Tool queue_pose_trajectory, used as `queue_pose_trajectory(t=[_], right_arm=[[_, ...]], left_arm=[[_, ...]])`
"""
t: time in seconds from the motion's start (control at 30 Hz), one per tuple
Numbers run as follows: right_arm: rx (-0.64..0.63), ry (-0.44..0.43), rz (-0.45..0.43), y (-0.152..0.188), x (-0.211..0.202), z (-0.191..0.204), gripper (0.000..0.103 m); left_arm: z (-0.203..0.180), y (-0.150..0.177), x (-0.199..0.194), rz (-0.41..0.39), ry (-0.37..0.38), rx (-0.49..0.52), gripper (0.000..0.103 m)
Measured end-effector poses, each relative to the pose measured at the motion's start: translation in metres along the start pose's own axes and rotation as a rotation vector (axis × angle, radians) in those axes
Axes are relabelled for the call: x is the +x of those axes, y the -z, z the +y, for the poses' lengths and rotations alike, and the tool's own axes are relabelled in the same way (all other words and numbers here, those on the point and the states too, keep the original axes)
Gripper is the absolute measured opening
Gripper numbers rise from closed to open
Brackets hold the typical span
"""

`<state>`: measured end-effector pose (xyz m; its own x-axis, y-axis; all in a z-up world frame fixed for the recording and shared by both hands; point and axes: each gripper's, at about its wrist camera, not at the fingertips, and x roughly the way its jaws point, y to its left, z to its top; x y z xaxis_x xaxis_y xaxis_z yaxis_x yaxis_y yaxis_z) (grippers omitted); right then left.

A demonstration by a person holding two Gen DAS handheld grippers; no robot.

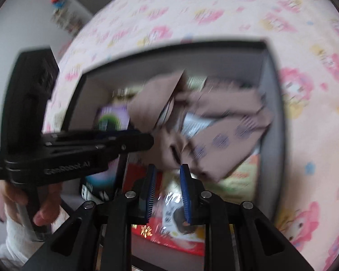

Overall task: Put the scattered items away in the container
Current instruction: 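Open both grippers to release the bag into the box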

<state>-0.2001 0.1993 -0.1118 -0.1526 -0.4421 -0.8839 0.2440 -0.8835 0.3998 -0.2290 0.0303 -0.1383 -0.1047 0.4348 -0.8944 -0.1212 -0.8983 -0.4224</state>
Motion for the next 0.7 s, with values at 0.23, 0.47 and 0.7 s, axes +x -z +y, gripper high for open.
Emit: queue_pose_trajectory(t=[0.23,0.47,0.7], right_arm=[[0.078,0.045,0.002,-0.014,0.018,-0.014,0.018],[0.097,0.078,-0.094,-0.030,0.012,-0.022,0.018],[0.079,0.132,-0.131,-0.025,-0.001,-0.019,0.018]], left_arm=[[0.002,-0.006,0.010,0.011,0.022,-0.005,0.022],[0.005,-0.022,0.010,-0.025,0.037,-0.047,0.021],[-0.002,-0.004,-0.014,-0.109,0.014,-0.017,0.023]])
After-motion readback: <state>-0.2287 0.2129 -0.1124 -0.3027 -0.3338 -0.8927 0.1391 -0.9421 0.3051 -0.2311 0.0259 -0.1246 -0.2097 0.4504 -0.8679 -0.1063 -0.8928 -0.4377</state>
